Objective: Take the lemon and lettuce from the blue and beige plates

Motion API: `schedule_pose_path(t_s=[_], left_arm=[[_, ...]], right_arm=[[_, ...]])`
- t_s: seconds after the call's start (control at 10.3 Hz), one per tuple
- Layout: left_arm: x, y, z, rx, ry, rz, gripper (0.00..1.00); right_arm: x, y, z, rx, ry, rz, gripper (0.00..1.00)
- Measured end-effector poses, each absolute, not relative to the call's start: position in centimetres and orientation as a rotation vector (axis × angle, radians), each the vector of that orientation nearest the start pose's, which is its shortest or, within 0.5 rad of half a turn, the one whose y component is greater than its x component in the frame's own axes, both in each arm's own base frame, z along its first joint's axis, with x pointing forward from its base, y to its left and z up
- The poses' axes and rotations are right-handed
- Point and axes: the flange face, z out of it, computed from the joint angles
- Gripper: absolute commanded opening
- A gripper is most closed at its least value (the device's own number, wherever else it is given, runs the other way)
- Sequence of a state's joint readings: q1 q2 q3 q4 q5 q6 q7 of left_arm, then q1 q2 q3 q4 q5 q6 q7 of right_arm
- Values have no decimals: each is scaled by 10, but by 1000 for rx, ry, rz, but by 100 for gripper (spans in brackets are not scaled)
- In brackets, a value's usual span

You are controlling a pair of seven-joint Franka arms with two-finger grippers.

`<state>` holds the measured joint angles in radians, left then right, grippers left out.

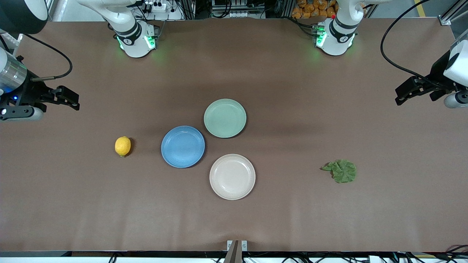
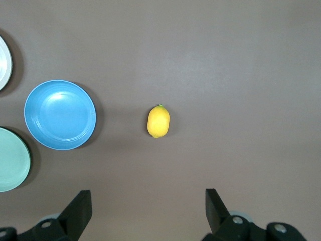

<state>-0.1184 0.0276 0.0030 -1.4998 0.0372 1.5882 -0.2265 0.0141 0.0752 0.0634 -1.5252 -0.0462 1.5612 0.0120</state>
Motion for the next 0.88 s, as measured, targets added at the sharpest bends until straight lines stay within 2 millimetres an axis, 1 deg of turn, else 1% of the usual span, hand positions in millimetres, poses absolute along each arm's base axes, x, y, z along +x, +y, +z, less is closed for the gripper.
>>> schedule_pose_path(t_s=[0.49, 0.88], left_arm=[[562, -61, 644, -3110, -176, -103, 100], [562, -63, 644, -3110, -169, -103, 100]], right_arm=[[574, 38, 602, -3183, -104, 71, 100], [573, 37, 596, -3183, -102, 93, 100]])
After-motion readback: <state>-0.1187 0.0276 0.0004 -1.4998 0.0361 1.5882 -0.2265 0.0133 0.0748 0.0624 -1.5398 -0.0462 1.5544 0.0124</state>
